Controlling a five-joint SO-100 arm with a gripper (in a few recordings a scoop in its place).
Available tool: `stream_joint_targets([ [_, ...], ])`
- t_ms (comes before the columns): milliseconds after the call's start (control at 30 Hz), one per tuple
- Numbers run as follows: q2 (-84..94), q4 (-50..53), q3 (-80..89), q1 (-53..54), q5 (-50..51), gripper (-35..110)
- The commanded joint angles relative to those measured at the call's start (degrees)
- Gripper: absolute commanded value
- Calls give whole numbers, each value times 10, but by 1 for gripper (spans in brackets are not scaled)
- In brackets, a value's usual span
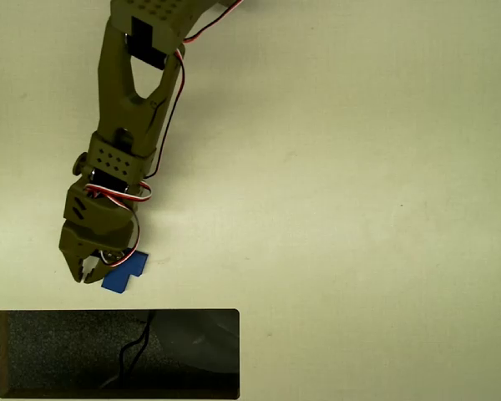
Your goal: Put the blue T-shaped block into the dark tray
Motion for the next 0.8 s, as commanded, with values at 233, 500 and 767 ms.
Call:
stream_joint_targets([
  [233, 26, -18, 14, -54, 21, 0],
  [500, 156, 33, -44, -47, 219, 0],
  [767, 394, 397, 10, -93, 243, 0],
])
